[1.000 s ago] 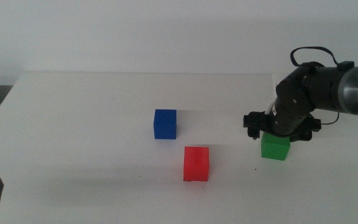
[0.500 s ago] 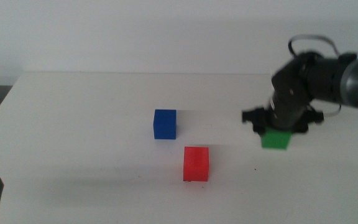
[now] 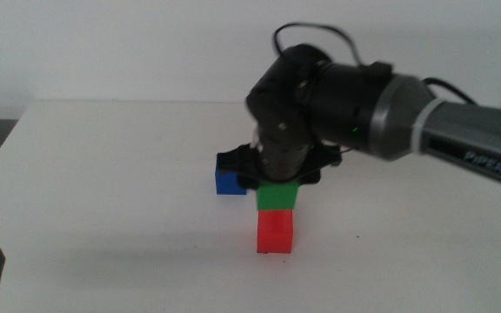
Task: Stack red cubes first, then green, then blue cubes in a specific spot.
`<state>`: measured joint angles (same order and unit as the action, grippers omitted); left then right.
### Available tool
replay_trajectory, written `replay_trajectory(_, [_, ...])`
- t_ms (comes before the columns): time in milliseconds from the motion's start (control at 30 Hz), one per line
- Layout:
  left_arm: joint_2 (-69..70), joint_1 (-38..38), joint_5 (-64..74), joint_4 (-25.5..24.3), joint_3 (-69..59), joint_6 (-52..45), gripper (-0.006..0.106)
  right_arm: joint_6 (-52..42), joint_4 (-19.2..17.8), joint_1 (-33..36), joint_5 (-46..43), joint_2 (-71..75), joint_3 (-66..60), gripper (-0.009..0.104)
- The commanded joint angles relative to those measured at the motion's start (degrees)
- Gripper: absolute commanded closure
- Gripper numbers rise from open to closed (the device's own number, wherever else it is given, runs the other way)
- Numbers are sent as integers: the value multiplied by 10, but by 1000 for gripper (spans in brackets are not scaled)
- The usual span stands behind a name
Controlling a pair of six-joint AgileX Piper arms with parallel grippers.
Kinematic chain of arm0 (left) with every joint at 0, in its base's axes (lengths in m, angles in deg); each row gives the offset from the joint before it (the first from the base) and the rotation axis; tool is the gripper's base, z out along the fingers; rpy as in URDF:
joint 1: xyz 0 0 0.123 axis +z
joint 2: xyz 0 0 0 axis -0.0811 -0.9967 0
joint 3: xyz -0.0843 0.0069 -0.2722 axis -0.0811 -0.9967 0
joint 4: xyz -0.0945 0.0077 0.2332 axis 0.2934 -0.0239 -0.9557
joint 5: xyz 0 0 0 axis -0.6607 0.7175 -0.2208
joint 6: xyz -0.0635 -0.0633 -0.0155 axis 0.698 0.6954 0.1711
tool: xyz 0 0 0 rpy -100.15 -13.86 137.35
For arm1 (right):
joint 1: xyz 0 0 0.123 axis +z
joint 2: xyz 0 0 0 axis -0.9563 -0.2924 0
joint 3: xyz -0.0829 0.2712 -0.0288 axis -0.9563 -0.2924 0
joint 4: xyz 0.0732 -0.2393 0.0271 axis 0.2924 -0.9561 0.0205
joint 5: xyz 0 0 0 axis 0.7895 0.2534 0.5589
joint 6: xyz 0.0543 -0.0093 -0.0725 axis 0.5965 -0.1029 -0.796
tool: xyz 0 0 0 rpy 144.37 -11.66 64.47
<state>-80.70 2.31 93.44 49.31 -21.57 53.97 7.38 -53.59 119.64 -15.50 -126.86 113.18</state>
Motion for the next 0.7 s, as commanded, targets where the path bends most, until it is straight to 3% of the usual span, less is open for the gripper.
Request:
replay_trajectory(0, [2, 0, -7, 1, 0, -1, 7, 28, -10, 10, 13, -3, 10, 91])
replay_trajectory(667, [2, 0, -7, 1, 0, 1, 7, 50, -21, 3, 13, -37, 9, 91])
